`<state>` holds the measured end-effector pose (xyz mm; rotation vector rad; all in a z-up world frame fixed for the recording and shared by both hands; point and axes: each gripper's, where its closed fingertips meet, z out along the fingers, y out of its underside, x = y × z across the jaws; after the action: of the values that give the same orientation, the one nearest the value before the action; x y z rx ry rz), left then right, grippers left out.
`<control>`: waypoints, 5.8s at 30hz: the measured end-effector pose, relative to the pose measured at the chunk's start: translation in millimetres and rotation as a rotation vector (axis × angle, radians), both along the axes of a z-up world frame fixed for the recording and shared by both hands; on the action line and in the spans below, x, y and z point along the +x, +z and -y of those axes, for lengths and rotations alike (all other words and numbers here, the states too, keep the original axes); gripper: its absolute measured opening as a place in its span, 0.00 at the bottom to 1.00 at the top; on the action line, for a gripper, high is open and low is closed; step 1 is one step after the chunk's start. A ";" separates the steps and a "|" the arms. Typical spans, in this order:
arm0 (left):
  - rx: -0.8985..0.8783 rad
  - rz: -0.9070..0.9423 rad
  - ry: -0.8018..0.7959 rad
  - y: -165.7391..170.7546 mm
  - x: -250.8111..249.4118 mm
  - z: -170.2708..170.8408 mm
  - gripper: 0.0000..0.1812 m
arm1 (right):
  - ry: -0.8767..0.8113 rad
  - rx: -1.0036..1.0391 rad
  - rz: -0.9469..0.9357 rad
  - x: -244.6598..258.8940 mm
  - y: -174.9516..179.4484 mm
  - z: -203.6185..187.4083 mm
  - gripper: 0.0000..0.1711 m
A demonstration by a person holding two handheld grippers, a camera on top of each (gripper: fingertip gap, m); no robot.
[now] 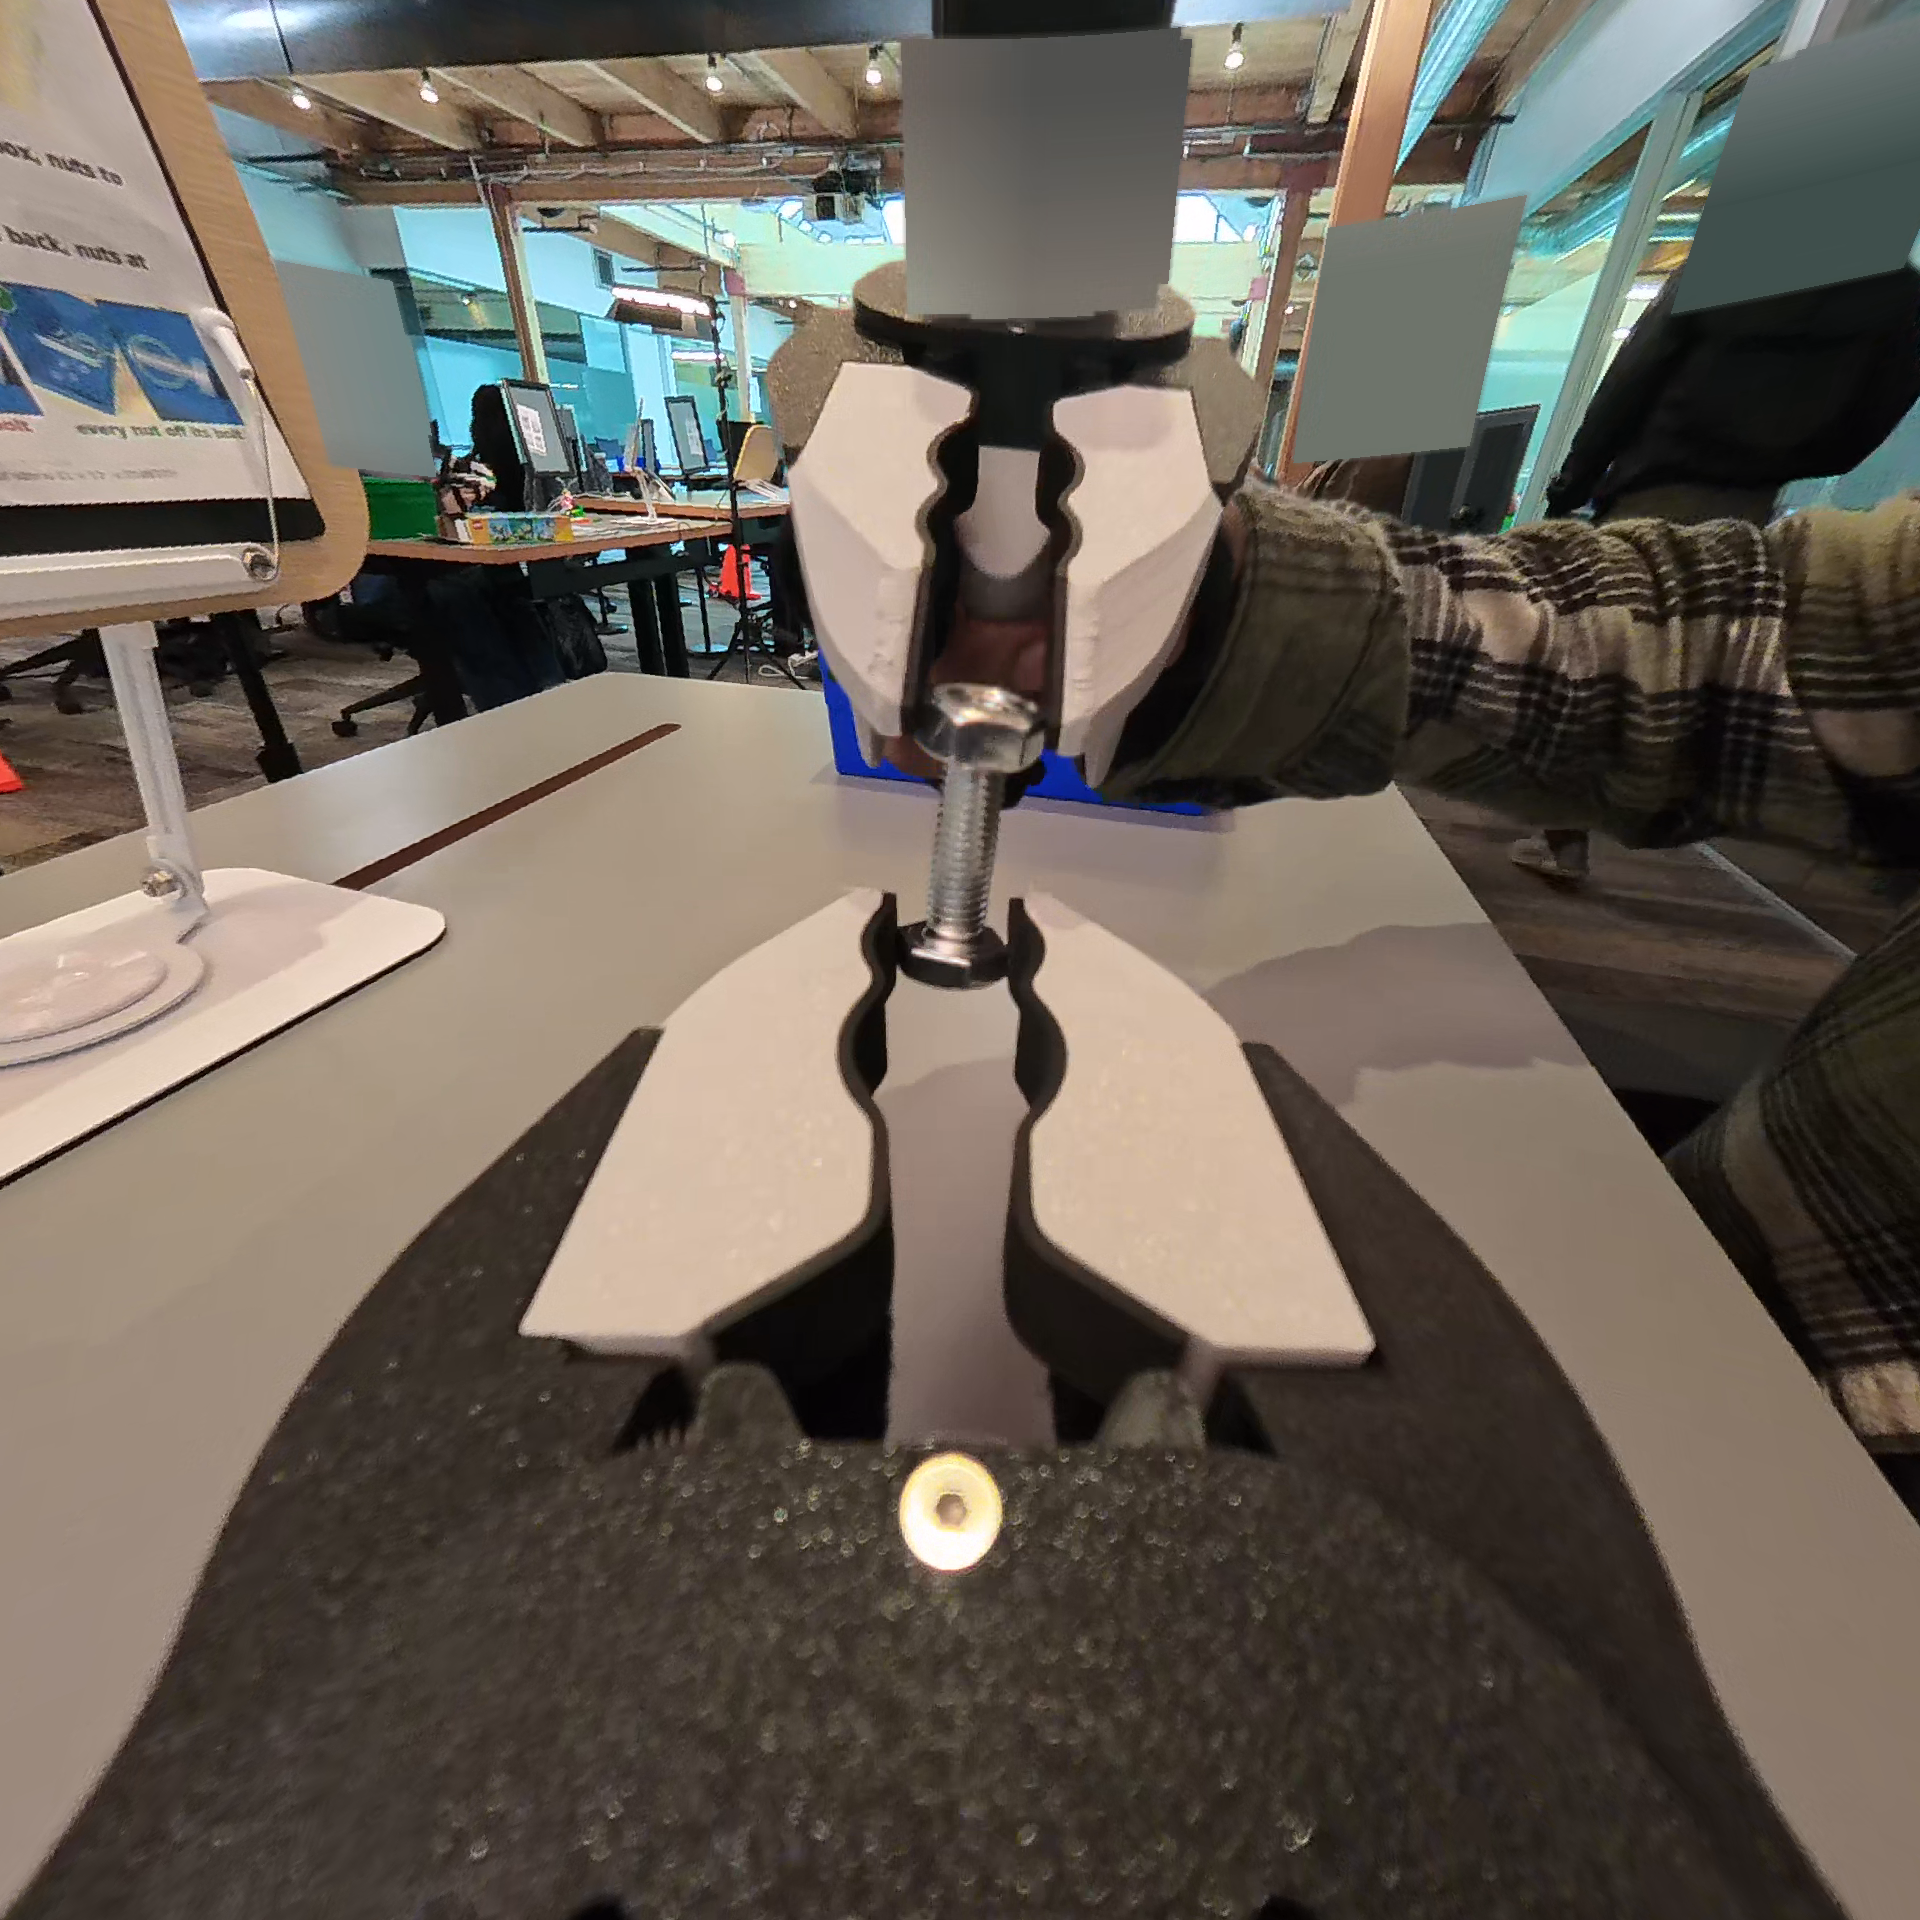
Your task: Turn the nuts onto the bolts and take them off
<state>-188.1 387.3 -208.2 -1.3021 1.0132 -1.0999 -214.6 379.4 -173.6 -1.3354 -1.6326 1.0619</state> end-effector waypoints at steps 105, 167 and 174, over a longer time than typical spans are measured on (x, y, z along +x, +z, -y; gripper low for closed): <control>0.024 -0.189 0.176 -20.1 -8.0 -24.5 0.11 | -0.255 -0.208 0.222 45.0 -53.7 -26.7 0.11; -0.024 -0.112 -0.117 -24.5 11.6 5.5 0.11 | 0.047 -0.110 0.211 9.9 -36.6 -0.1 0.05; -0.044 -0.098 -0.119 -21.0 11.8 7.4 0.11 | 0.078 -0.075 0.166 10.0 -32.4 1.6 0.05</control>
<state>-176.2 379.9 -229.1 -1.3563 1.1577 -1.1634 -204.6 377.8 -206.0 -1.4519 -1.7941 1.0920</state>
